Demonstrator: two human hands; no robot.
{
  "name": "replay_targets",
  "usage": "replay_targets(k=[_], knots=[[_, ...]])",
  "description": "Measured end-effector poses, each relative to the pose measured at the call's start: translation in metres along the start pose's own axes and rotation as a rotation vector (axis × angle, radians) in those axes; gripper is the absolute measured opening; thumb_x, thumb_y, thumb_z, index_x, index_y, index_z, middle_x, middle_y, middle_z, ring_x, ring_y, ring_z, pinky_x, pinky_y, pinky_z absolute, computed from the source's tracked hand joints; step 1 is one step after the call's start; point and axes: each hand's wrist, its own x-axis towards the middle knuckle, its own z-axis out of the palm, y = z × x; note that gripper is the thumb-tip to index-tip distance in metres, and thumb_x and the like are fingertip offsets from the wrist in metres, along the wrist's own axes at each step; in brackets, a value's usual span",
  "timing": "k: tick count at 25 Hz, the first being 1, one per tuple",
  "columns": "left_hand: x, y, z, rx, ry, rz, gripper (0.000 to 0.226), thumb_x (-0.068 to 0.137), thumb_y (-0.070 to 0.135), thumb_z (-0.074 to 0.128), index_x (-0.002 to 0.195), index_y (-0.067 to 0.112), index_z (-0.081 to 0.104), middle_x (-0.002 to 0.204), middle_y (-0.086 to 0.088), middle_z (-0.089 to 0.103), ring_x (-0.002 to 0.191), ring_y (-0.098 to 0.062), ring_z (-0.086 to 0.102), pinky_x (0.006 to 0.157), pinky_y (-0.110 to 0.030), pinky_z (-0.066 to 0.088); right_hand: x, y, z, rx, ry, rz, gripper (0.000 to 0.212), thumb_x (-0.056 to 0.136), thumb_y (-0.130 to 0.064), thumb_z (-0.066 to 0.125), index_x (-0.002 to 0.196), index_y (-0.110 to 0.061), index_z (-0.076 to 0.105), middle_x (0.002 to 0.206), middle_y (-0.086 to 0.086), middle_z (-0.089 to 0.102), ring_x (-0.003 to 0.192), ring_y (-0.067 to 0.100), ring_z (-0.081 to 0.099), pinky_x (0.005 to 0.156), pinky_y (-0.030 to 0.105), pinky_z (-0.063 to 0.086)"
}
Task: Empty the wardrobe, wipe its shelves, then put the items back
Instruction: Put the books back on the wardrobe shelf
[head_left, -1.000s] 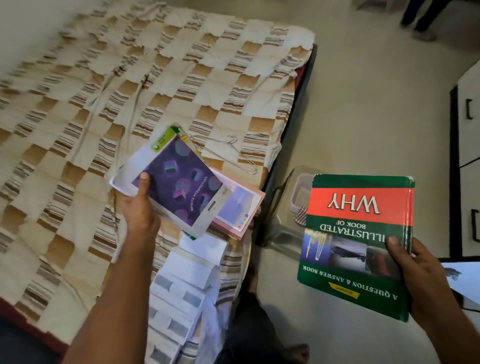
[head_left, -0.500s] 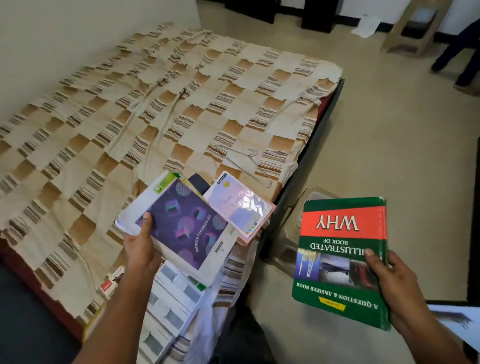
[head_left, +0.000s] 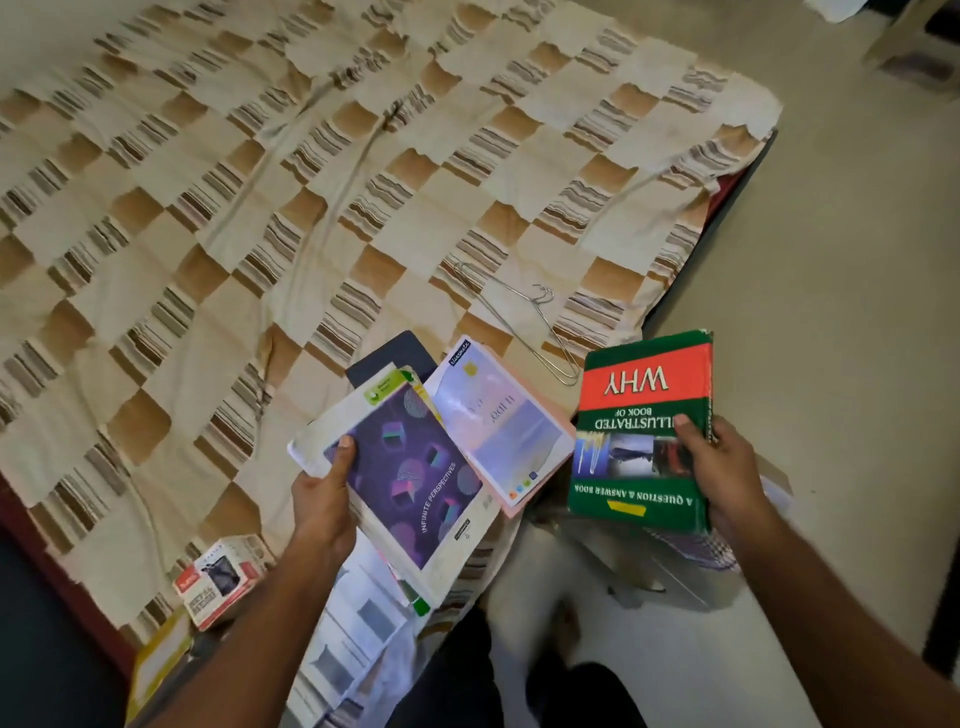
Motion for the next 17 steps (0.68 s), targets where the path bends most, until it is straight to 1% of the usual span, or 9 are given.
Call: replay_targets(k=[3, 5, 7, 10, 11, 12, 14, 15, 17], knots=[[0.002, -0.002, 0.003, -0.038, 0.034, -0.004, 0.017, 0.093, 0.024, 0.067, 0.11, 0.022, 0.067, 0.111, -0.007, 0.075, 0.095, -0.024, 0.073, 0.079, -0.049, 0.061, 0.061, -0.026, 0.021, 0.069, 0.009, -0.01, 0.013, 0.098, -0.023, 0.063, 0.108, -0.016, 0.062, 0.09, 0.002, 0.071, 0.061, 0.01, 0.071, 0.056, 0.028, 0.057], [-0.001, -0.002, 0.004, -0.07, 0.063, 0.013, 0.024, 0.095, 0.022, 0.066, 0.119, 0.019, 0.067, 0.111, -0.004, 0.075, 0.092, -0.02, 0.074, 0.073, -0.042, 0.063, 0.111, -0.038, 0.039, 0.171, 0.027, 0.037, 0.015, 0.098, -0.022, 0.062, 0.112, -0.015, 0.061, 0.1, 0.006, 0.071, 0.067, 0.014, 0.07, 0.061, 0.032, 0.057], [-0.007, -0.006, 0.007, -0.094, 0.119, 0.031, 0.036, 0.096, 0.019, 0.064, 0.132, 0.014, 0.063, 0.118, -0.005, 0.072, 0.091, -0.017, 0.075, 0.073, -0.039, 0.063, 0.172, -0.042, 0.06, 0.272, -0.001, 0.147, 0.023, 0.099, -0.022, 0.061, 0.121, -0.014, 0.058, 0.108, 0.006, 0.071, 0.075, 0.018, 0.07, 0.065, 0.038, 0.055], [-0.016, -0.014, 0.013, -0.114, 0.164, 0.04, 0.042, 0.096, 0.019, 0.061, 0.138, 0.015, 0.058, 0.124, -0.008, 0.07, 0.099, -0.02, 0.073, 0.08, -0.041, 0.062, 0.234, -0.041, 0.098, 0.44, -0.05, 0.323, 0.027, 0.102, -0.029, 0.056, 0.123, -0.013, 0.054, 0.11, 0.007, 0.07, 0.08, 0.024, 0.071, 0.053, 0.042, 0.058], [-0.016, -0.018, 0.016, -0.109, 0.179, 0.044, 0.043, 0.097, 0.02, 0.06, 0.139, 0.017, 0.057, 0.126, -0.008, 0.07, 0.105, -0.023, 0.072, 0.082, -0.042, 0.061, 0.249, -0.04, 0.112, 0.454, -0.091, 0.368, 0.022, 0.104, -0.029, 0.051, 0.118, -0.013, 0.053, 0.108, 0.008, 0.068, 0.08, 0.024, 0.068, 0.054, 0.043, 0.059], [-0.016, -0.024, 0.018, -0.101, 0.194, 0.044, 0.043, 0.097, 0.02, 0.059, 0.14, 0.018, 0.056, 0.127, -0.008, 0.069, 0.109, -0.025, 0.07, 0.083, -0.044, 0.061, 0.261, -0.036, 0.126, 0.479, -0.124, 0.415, 0.018, 0.106, -0.029, 0.047, 0.111, -0.013, 0.054, 0.111, 0.009, 0.066, 0.08, 0.024, 0.065, 0.064, 0.046, 0.06], [-0.017, -0.034, 0.022, -0.082, 0.213, 0.02, 0.043, 0.097, 0.021, 0.058, 0.141, 0.019, 0.056, 0.127, -0.007, 0.069, 0.112, -0.026, 0.069, 0.086, -0.047, 0.059, 0.283, -0.016, 0.146, 0.544, -0.144, 0.504, 0.019, 0.107, -0.026, 0.043, 0.101, -0.013, 0.056, 0.129, 0.015, 0.06, 0.091, 0.028, 0.063, 0.09, 0.05, 0.055], [-0.016, -0.039, 0.023, -0.073, 0.227, 0.003, 0.044, 0.097, 0.022, 0.058, 0.141, 0.019, 0.055, 0.127, -0.008, 0.069, 0.113, -0.027, 0.068, 0.087, -0.049, 0.059, 0.294, 0.0, 0.151, 0.519, -0.158, 0.541, 0.019, 0.107, -0.024, 0.042, 0.1, -0.013, 0.056, 0.133, 0.016, 0.057, 0.097, 0.029, 0.062, 0.096, 0.051, 0.053], [-0.016, -0.048, 0.024, -0.069, 0.243, -0.02, 0.045, 0.096, 0.023, 0.059, 0.14, 0.018, 0.056, 0.129, -0.01, 0.068, 0.114, -0.029, 0.068, 0.087, -0.049, 0.059, 0.302, 0.031, 0.154, 0.334, -0.184, 0.547, 0.016, 0.105, -0.02, 0.041, 0.103, -0.015, 0.056, 0.136, 0.011, 0.056, 0.096, 0.023, 0.062, 0.086, 0.041, 0.059]])
